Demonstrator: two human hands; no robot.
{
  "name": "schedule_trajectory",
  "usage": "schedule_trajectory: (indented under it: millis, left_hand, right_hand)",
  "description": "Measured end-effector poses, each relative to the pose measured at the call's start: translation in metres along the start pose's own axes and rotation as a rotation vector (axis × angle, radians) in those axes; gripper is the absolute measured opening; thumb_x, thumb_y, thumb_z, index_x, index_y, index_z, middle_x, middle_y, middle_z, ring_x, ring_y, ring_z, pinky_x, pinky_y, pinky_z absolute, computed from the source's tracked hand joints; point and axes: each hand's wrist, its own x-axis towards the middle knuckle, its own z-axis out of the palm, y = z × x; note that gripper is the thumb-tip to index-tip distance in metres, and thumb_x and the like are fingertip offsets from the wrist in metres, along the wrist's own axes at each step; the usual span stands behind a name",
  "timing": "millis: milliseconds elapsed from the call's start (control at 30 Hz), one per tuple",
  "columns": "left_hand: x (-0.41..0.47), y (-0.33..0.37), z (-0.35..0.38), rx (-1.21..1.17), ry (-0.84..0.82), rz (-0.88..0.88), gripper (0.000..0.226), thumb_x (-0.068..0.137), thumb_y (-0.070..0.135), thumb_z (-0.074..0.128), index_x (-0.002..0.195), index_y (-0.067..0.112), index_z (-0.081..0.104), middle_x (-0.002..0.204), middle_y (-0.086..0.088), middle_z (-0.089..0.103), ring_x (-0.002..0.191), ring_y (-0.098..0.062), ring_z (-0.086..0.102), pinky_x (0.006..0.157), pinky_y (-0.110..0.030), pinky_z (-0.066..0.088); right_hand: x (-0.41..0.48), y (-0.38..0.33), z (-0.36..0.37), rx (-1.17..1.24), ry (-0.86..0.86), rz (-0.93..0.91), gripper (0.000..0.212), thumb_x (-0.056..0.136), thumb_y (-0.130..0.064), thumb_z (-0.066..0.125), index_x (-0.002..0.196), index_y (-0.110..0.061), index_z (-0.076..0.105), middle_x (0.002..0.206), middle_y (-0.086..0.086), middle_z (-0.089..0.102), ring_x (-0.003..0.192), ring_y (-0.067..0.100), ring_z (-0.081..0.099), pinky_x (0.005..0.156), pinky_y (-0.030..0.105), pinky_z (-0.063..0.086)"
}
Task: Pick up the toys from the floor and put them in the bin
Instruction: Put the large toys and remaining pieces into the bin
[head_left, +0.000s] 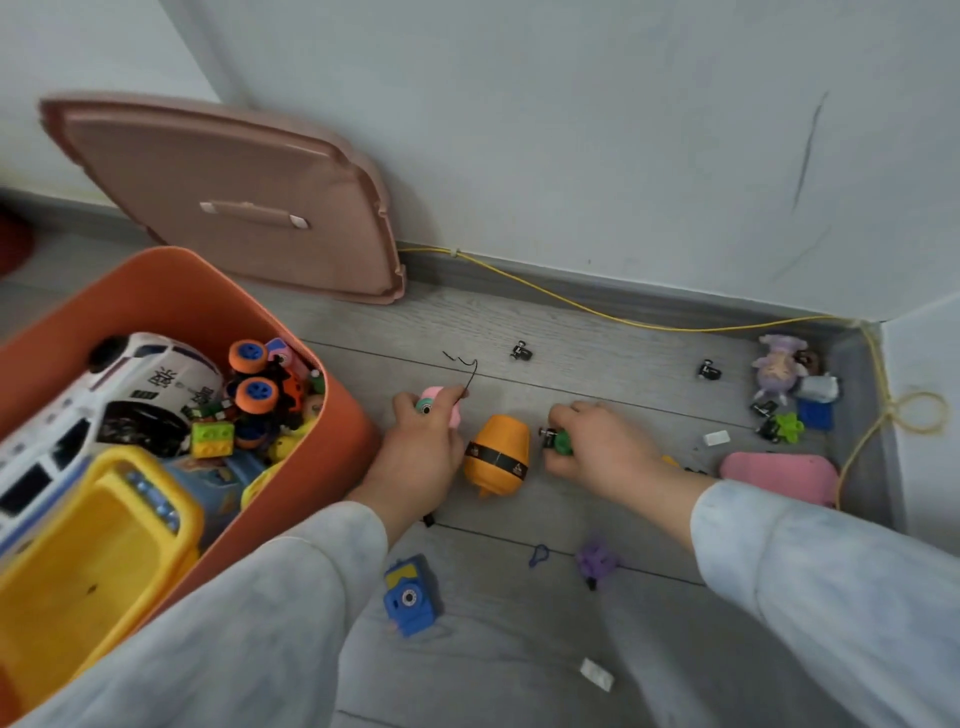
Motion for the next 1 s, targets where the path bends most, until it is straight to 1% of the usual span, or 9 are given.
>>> schedule_trajectory:
  millis: [67, 200, 367, 433, 533, 667, 800, 933, 1000]
  left_hand:
    - [-0.003, 0.014, -0.014, -0.031, 0.027, 0.021, 0.051, 0.096, 0.022, 0.053, 0.142, 0.037, 0.038, 0.123, -0.014, 0.034, 0.074, -0.036, 0.058, 0.082, -0.038, 0.051]
    - [-0.012, 0.044, -0.045, -0.075, 0.129, 0.097, 0.049, 0.097, 0.018, 0.05, 0.141, 0.037, 0.039, 0.119, -0.008, 0.032, 0.065, -0.029, 0.05, 0.075, -0.034, 0.046]
    - [-0.019, 0.061, -0.091, -0.139, 0.248, 0.157, 0.05, 0.096, 0.02, 0.05, 0.139, 0.041, 0.038, 0.117, -0.003, 0.03, 0.07, -0.037, 0.057, 0.076, -0.035, 0.046]
    - [-0.022, 0.061, -0.11, -0.178, 0.315, 0.166, 0.05, 0.095, 0.019, 0.049, 0.139, 0.041, 0.038, 0.119, -0.004, 0.033, 0.069, -0.027, 0.057, 0.074, -0.031, 0.043]
    - [-0.035, 0.046, -0.141, -0.229, 0.448, 0.255, 0.052, 0.094, 0.013, 0.05, 0.139, 0.037, 0.041, 0.123, -0.003, 0.035, 0.082, 0.002, 0.048, 0.076, -0.014, 0.034]
    - [-0.054, 0.011, -0.176, -0.218, 0.577, 0.28, 0.049, 0.096, 0.011, 0.051, 0.138, 0.034, 0.041, 0.122, -0.003, 0.035, 0.095, 0.001, 0.045, 0.079, 0.001, 0.032]
    - [-0.076, -0.029, -0.197, -0.166, 0.692, 0.22, 0.047, 0.096, 0.005, 0.051, 0.137, 0.026, 0.044, 0.125, -0.006, 0.035, 0.091, 0.02, 0.041, 0.078, 0.004, 0.029]
    - [-0.101, -0.066, -0.198, -0.157, 0.71, 0.059, 0.045, 0.097, 0.017, 0.051, 0.138, 0.033, 0.042, 0.131, -0.006, 0.035, 0.094, -0.003, 0.045, 0.08, -0.001, 0.032]
    - [-0.111, -0.077, -0.194, -0.144, 0.689, -0.003, 0.045, 0.098, 0.02, 0.051, 0.138, 0.039, 0.04, 0.134, -0.005, 0.033, 0.087, -0.009, 0.051, 0.078, -0.008, 0.037]
  right_hand:
    - [0.0, -0.006, -0.01, 0.056, 0.051, 0.014, 0.04, 0.085, -0.048, 0.065, 0.113, -0.021, 0.057, 0.108, 0.005, 0.062, 0.103, 0.03, 0.058, 0.077, 0.037, 0.05]
    - [-0.001, -0.019, -0.036, 0.17, 0.225, 0.021, 0.035, 0.083, -0.043, 0.068, 0.106, -0.018, 0.061, 0.103, 0.007, 0.065, 0.097, 0.032, 0.061, 0.075, 0.036, 0.048]
    - [0.0, -0.045, -0.077, 0.295, 0.394, 0.002, 0.033, 0.082, -0.039, 0.072, 0.102, -0.015, 0.063, 0.099, 0.008, 0.067, 0.094, 0.03, 0.061, 0.071, 0.033, 0.04]
    - [0.001, -0.061, -0.093, 0.363, 0.457, -0.033, 0.029, 0.08, -0.038, 0.073, 0.098, -0.016, 0.063, 0.095, 0.003, 0.066, 0.09, 0.025, 0.06, 0.071, 0.032, 0.042]
    - [0.004, -0.095, -0.115, 0.426, 0.506, -0.096, 0.028, 0.08, -0.039, 0.072, 0.097, -0.019, 0.063, 0.092, -0.003, 0.063, 0.086, 0.018, 0.057, 0.071, 0.032, 0.044]
    - [0.009, -0.141, -0.139, 0.498, 0.555, -0.234, 0.028, 0.083, -0.037, 0.074, 0.098, -0.015, 0.063, 0.089, -0.003, 0.061, 0.082, 0.016, 0.054, 0.07, 0.031, 0.041]
    - [0.016, -0.184, -0.152, 0.554, 0.564, -0.361, 0.023, 0.083, -0.036, 0.074, 0.093, -0.02, 0.062, 0.089, -0.004, 0.063, 0.08, 0.012, 0.055, 0.069, 0.028, 0.041]
    - [0.027, -0.223, -0.149, 0.551, 0.553, -0.476, 0.02, 0.082, -0.037, 0.073, 0.091, -0.022, 0.061, 0.087, -0.009, 0.059, 0.079, 0.004, 0.049, 0.068, 0.008, 0.033]
    - [0.03, -0.241, -0.144, 0.522, 0.534, -0.532, 0.022, 0.083, -0.037, 0.073, 0.094, -0.02, 0.064, 0.088, -0.009, 0.057, 0.081, 0.003, 0.049, 0.071, 0.007, 0.033]
